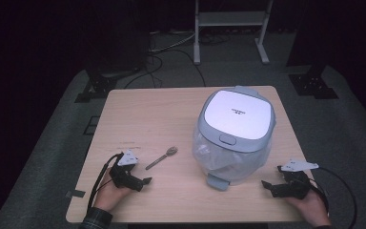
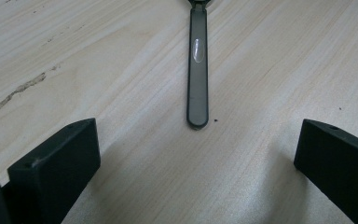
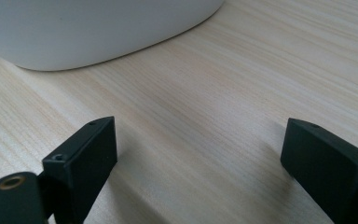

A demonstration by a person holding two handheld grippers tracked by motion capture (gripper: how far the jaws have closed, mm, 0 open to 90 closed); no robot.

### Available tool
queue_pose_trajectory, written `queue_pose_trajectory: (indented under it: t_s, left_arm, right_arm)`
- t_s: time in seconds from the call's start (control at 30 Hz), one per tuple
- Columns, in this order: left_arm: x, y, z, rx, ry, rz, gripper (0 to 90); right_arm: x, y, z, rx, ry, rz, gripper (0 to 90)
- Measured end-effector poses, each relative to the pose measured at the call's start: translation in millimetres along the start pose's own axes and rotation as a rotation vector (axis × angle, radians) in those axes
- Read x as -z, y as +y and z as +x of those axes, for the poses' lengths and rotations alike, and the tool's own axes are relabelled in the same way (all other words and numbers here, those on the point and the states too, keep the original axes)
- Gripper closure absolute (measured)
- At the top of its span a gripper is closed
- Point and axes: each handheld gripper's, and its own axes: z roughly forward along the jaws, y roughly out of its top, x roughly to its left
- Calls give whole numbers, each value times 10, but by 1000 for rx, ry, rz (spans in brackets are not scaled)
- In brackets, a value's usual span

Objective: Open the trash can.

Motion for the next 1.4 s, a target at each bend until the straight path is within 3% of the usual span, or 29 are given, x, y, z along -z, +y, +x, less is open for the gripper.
queue_pose_trajectory:
  t_s: [0.37,0.5,0.73,0.8,1.0,1.2,1.4]
  left_arm:
    - [0,0,0,1,0,0,0]
    - [0,0,0,0,0,0,0]
    - [0,0,0,1,0,0,0]
    - [0,0,0,0,0,0,0]
    - [0,0,0,1,0,0,0]
    - [0,0,1,0,0,0,0]
    - [0,0,1,0,0,0,0]
  right_arm:
    - [28,10,27,-7,0,12,152]
    - [71,39,8,-40,21,3,264]
    - [217,100,7,-50,43,-65,464]
    - [232,107,5,-53,46,-68,490]
    - [344,172,11,-76,83,-91,683]
    - [429,236,22,-87,109,-109,795]
    - [508,298,33,-66,124,-115,898]
